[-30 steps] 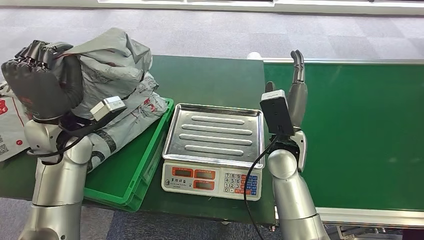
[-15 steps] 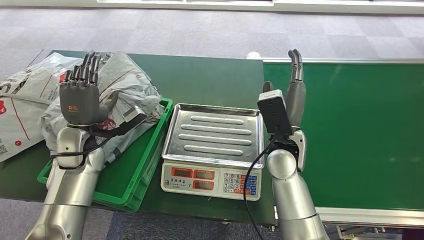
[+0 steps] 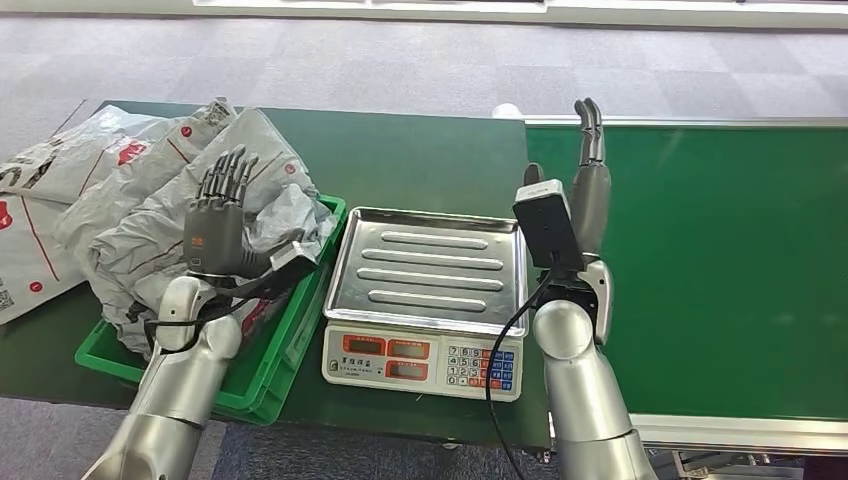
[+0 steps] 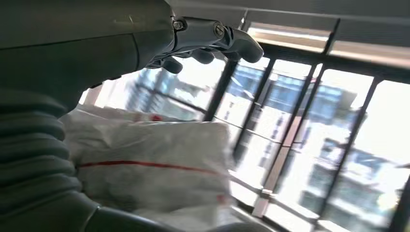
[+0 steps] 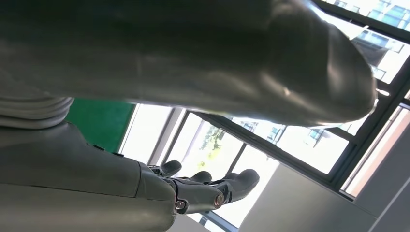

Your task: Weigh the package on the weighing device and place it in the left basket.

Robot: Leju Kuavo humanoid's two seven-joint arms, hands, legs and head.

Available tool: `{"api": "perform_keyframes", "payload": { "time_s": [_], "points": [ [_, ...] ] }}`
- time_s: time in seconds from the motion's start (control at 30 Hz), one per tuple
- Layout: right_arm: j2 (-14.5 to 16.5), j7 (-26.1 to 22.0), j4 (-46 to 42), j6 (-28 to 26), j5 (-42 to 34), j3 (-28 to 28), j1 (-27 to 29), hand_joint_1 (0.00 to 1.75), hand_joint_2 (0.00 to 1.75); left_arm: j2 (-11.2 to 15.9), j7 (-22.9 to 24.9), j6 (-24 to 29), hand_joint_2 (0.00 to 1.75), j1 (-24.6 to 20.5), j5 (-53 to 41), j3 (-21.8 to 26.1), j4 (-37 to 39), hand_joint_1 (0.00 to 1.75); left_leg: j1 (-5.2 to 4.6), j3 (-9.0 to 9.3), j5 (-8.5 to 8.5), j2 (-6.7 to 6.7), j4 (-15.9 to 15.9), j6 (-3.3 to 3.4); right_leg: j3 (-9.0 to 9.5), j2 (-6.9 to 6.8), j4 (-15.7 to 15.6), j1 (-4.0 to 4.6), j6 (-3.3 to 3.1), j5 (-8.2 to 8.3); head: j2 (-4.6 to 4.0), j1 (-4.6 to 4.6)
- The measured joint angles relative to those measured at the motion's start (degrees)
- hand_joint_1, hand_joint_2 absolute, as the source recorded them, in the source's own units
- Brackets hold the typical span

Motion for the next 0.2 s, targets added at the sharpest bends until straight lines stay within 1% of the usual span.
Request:
{"api": "perform_keyframes", "payload": {
  "time_s": [0.03,0.07,0.13,0.17,0.2],
  "points": [
    [-0.07,-0.08,-0.06,-0.18,-0.25,0.0,0.1,0.0,0.0,-0.65,-4.29,-4.45,0.0,1.03,13.59,0.13,-5.06,0.0,0.0,-0.02,-0.02,0.0,0.0,0.01,-0.02,0.01,0.0,0.0,0.0,-0.01,0.0,0.0],
    [-0.14,-0.23,-0.07,-0.39,-0.6,0.0,0.16,0.0,0.0,-1.41,-7.09,-8.94,0.0,2.07,28.66,0.29,-10.84,0.0,0.0,-0.03,-0.05,0.02,0.0,0.01,-0.03,0.02,0.0,0.0,0.01,-0.02,0.0,0.0],
    [-0.22,-0.61,-0.04,-0.83,-1.25,0.0,0.24,0.0,0.0,-2.91,-8.51,-16.15,0.0,4.0,55.97,0.67,-21.84,0.0,0.0,-0.03,-0.13,0.09,0.0,0.03,-0.06,0.07,-0.01,0.0,0.01,-0.05,0.0,-0.01],
    [-0.25,-0.74,-0.04,-1.0,-1.48,0.0,0.33,0.0,0.0,-3.59,-8.32,-18.52,0.0,4.91,66.52,0.9,-26.72,0.0,0.0,-0.03,-0.17,0.13,0.0,0.04,-0.06,0.1,-0.02,0.0,0.01,-0.08,0.0,-0.01],
    [-0.26,-0.81,-0.04,-1.08,-1.58,0.0,0.38,0.0,0.0,-3.89,-8.21,-19.63,0.0,5.36,71.22,1.0,-28.94,0.0,0.0,-0.02,-0.19,0.15,0.0,0.04,-0.07,0.11,-0.02,0.0,0.01,-0.09,0.0,-0.01]
  ]
}}
